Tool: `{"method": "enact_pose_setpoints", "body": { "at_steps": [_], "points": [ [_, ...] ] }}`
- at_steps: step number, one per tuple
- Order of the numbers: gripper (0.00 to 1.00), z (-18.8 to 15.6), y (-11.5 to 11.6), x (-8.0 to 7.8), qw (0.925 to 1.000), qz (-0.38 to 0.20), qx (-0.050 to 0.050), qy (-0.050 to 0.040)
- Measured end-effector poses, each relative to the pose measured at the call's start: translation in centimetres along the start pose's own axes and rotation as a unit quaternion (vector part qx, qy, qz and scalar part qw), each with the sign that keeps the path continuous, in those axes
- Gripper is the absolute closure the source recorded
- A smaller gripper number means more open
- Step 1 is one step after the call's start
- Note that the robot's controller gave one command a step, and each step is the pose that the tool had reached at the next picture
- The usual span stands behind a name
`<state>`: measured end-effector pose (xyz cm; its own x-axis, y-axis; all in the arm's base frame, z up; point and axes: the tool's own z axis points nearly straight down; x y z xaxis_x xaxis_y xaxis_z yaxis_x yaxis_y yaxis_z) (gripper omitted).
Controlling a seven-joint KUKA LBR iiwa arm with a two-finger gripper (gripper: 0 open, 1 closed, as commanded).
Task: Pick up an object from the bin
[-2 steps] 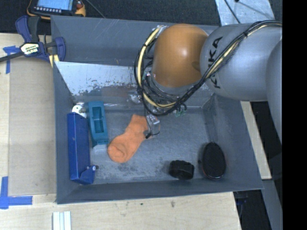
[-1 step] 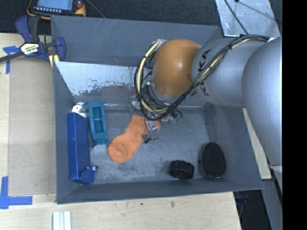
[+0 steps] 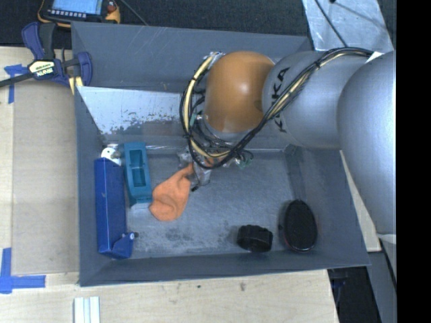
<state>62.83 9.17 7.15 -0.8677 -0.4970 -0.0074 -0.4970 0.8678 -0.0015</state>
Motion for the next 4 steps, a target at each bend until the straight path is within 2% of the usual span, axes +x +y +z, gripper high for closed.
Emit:
{"method": "enact_pose_setpoints", "body": {
  "at_steps": [2, 4],
  "points": [
    [1.0, -0.4, 0.0, 0.1, 1.0, 0.0, -0.001, 0.0017],
    [1.0, -2.6, 0.0, 0.0, 1.0, 0.001, 0.0, 0.0012]
  ]
}}
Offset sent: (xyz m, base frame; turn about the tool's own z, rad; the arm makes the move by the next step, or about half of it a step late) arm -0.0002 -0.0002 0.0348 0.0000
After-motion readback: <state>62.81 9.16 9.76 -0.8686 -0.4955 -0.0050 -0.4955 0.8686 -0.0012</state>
